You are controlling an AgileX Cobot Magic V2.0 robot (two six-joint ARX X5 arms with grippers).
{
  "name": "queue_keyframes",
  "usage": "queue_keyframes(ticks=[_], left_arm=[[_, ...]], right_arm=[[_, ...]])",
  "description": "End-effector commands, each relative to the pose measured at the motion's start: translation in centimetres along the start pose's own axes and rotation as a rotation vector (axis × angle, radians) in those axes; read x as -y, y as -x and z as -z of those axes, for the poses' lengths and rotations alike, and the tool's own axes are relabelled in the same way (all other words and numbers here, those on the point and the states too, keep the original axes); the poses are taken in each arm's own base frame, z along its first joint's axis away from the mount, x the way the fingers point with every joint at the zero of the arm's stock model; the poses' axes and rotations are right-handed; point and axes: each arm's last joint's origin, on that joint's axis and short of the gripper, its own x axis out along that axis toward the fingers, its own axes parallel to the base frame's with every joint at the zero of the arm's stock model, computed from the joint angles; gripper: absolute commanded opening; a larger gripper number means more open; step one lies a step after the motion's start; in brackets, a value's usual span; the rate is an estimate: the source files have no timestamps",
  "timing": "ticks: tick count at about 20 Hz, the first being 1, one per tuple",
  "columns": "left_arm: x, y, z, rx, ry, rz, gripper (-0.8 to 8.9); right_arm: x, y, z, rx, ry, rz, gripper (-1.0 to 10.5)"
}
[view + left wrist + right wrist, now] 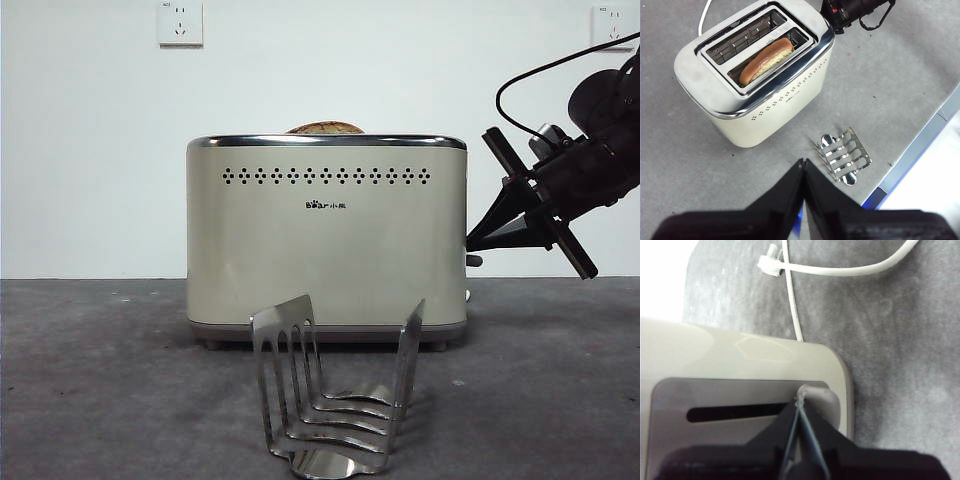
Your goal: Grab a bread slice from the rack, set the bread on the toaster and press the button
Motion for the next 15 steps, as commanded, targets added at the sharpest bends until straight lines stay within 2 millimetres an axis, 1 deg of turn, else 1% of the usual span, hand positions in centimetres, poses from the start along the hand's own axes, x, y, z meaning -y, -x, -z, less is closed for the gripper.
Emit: queue_keyframes(ticks=[1, 5, 9, 11, 15], left_arm=[[0.0, 0.0, 0.1, 0.001, 0.004, -0.001, -0.05], [0.0, 0.0, 0.1, 0.001, 0.003, -0.001, -0.05], [0.0, 0.0, 0.1, 0.001, 0.001, -0.002, -0.05], [0.0, 0.0, 0.1, 0.001, 0.001, -0.002, -0.05], [0.0, 0.0, 0.1, 0.001, 0.001, -0.002, -0.05]], right_arm=[[1.9, -1.3, 1.2, -0.054, -0.063, 0.096, -0.1], [0.7, -0.5, 0.4, -0.02, -0.032, 0.078, -0.1], [-0.9, 0.7, -0.2, 0.006, -0.004, 0.064, -0.1], [-2.0, 1.5, -0.6, 0.026, 0.018, 0.053, -0.1], [-5.1, 3.8, -1.0, 0.09, 0.091, 0.016, -0.1]])
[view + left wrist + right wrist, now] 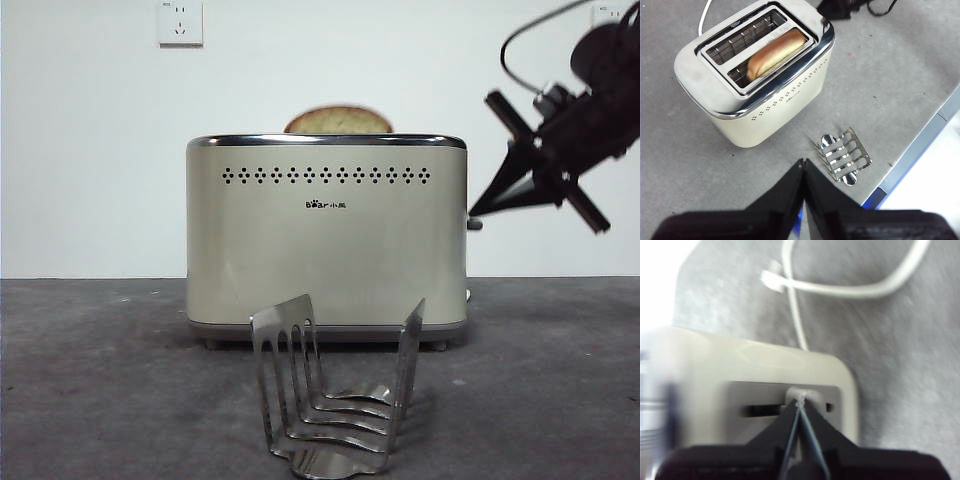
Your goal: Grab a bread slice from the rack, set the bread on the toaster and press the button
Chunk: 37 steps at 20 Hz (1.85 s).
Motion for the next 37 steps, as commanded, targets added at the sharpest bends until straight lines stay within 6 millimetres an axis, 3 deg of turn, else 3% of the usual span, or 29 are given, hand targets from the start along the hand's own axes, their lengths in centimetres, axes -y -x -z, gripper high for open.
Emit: queue_keyframes(ticks=[1, 6, 10, 18, 26, 31, 37], left_arm=[[0.0, 0.0, 0.1, 0.001, 0.001, -0.002, -0.05], [0.0, 0.0, 0.1, 0.001, 0.001, -0.002, -0.05], [0.0, 0.0, 0.1, 0.001, 0.001, -0.001, -0.04], [0.0, 0.0, 0.1, 0.002, 0.001, -0.001, -0.04], [0.0, 0.0, 0.1, 0.0, 0.001, -0.001, -0.04], [0.0, 0.0, 0.1, 0.0, 0.001, -0.001, -0.04], [0.0, -0.1, 0.1, -0.002, 0.001, -0.001, -0.04]], right_arm=[[-1.9, 1.6, -0.3, 0.042, 0.058, -0.024, -0.1], [-5.6, 5.8, 0.8, 0.099, 0.138, 0.028, -0.1], [-9.1, 10.4, 2.8, 0.174, 0.217, 0.078, -0.1], [-14.5, 19.0, 9.1, 0.388, 0.346, 0.199, -0.1], [-15.3, 21.9, 12.3, 0.407, 0.377, 0.256, 0.0], [-14.6, 21.7, 13.0, 0.327, 0.336, 0.299, 0.0], [-13.3, 20.5, 12.8, 0.233, 0.263, 0.466, 0.0]])
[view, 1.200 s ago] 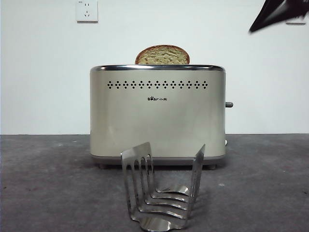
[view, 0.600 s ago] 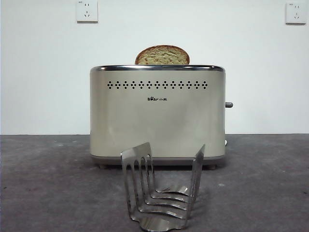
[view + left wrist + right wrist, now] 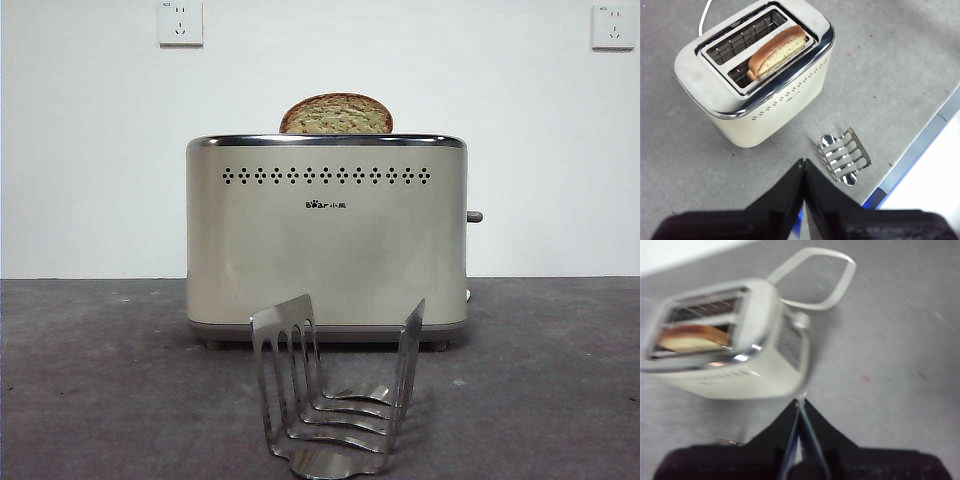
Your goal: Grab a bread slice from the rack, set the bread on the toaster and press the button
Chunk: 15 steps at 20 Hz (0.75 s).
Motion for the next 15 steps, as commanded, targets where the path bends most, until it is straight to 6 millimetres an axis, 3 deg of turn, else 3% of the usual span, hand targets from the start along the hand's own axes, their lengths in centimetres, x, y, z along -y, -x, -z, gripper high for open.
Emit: queue_keyframes(ticks=[1, 9, 13, 15], left_arm=[[0.0, -0.2, 0.0, -0.003, 0.001, -0.001, -0.04], [-1.4, 0.4, 0.3, 0.011, -0.022, -0.062, -0.04], [-3.9, 0.7, 2.4, 0.028, -0.038, -0.163, -0.04], [-5.3, -0.3, 4.2, 0.138, 0.01, -0.257, -0.04]], right_arm=[[0.3, -0.7, 0.1, -0.05, 0.002, 0.07, 0.0], [1.2, -4.3, -0.4, -0.181, -0.001, 0.284, 0.0], [1.5, -5.9, -0.7, -0.219, 0.004, 0.343, 0.0], [1.6, -6.4, -0.8, -0.228, 0.007, 0.366, 0.0]])
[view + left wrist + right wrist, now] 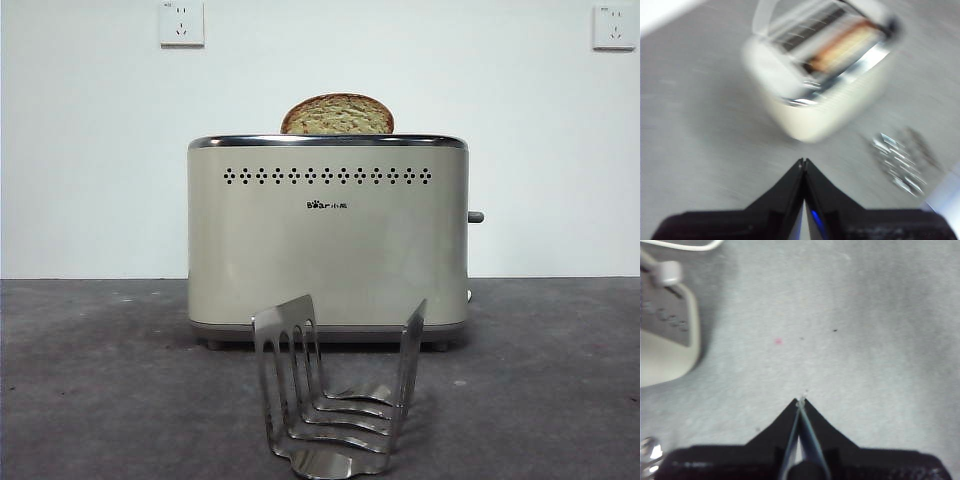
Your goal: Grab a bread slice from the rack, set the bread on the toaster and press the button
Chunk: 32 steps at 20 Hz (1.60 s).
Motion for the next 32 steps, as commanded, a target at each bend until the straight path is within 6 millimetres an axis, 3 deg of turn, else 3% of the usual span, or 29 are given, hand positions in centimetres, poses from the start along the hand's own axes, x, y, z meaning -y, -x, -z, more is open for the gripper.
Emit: queue_keyframes(ticks=[1, 4, 7, 10, 13, 18, 24, 32], left_arm=[[-1.3, -2.0, 2.7, 0.15, 0.02, -0.108, -0.04], [-1.9, -4.8, 7.8, 0.39, 0.044, -0.237, -0.04], [-1.4, -8.1, 14.6, 0.594, 0.039, -0.338, -0.04], [-0.8, -10.3, 20.0, 0.631, 0.049, -0.384, -0.04], [-0.7, -11.7, 23.1, 0.62, 0.112, -0.423, -0.04], [-0.7, -13.3, 25.7, 0.596, 0.154, -0.46, -0.04], [-0.8, -13.6, 27.3, 0.462, 0.233, -0.487, -0.04], [-0.8, -13.6, 27.2, 0.48, 0.292, -0.478, -0.04]], right_arm=[[-0.1, -0.5, -0.3, -0.005, 0.01, 0.01, 0.0], [-0.2, -0.8, -0.4, -0.014, 0.012, 0.017, 0.0], [-0.2, -0.8, -0.4, -0.015, 0.012, 0.021, 0.0], [-0.2, -0.8, -0.4, -0.015, 0.012, 0.021, 0.0], [-0.2, -0.8, -0.4, -0.015, 0.012, 0.021, 0.0], [-0.2, -0.8, -0.4, -0.015, 0.012, 0.021, 0.0], [-0.2, -0.8, -0.4, -0.015, 0.012, 0.021, 0.0], [-0.2, -0.8, -0.4, -0.013, 0.012, 0.025, 0.0]])
